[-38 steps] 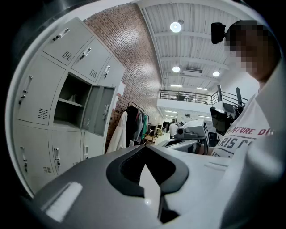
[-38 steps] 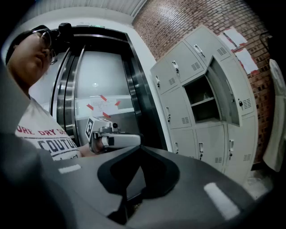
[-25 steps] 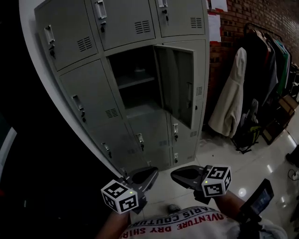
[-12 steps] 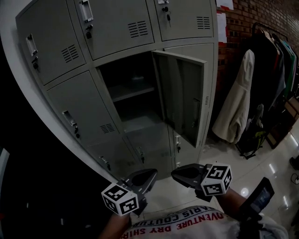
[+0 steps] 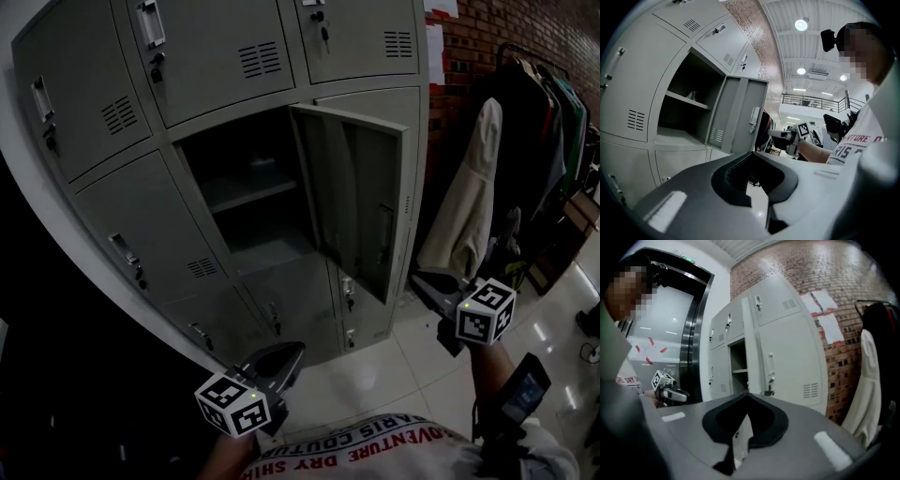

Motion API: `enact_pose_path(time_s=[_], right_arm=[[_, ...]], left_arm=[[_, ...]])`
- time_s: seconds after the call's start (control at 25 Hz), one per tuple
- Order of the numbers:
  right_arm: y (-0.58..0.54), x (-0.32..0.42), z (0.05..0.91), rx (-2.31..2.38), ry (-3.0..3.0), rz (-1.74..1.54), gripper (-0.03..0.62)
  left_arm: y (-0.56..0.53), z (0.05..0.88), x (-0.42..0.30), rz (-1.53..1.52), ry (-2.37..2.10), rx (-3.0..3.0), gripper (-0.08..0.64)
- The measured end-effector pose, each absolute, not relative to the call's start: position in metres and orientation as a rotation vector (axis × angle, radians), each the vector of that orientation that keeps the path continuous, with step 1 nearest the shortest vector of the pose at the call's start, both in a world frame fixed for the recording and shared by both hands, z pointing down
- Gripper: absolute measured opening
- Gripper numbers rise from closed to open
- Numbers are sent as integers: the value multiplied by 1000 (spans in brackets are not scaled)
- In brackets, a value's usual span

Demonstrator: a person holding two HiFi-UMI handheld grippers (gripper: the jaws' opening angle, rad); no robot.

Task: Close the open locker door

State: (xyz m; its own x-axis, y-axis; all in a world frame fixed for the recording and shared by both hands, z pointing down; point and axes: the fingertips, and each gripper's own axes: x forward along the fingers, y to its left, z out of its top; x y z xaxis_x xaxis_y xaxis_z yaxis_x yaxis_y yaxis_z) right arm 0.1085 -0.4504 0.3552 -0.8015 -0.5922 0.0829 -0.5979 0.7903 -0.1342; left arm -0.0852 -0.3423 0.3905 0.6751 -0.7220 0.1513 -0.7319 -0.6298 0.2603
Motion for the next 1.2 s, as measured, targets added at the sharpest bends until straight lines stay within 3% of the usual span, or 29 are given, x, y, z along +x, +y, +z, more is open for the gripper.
enact_pose_path(time_s=[0.32,0.72,1.2], right_arm=[[-523,107,309,1065,-2950,54,-7],[-509,76,299,947,-2966,-101,-11],[-456,-35,299,581,-3065,-215,-9]], left_arm=[[-356,391,-93,74,-1195,2571,5],[-364,383,-106,84,-1219,2576,5],[-372,374,-126,53,-1265,2582,5]])
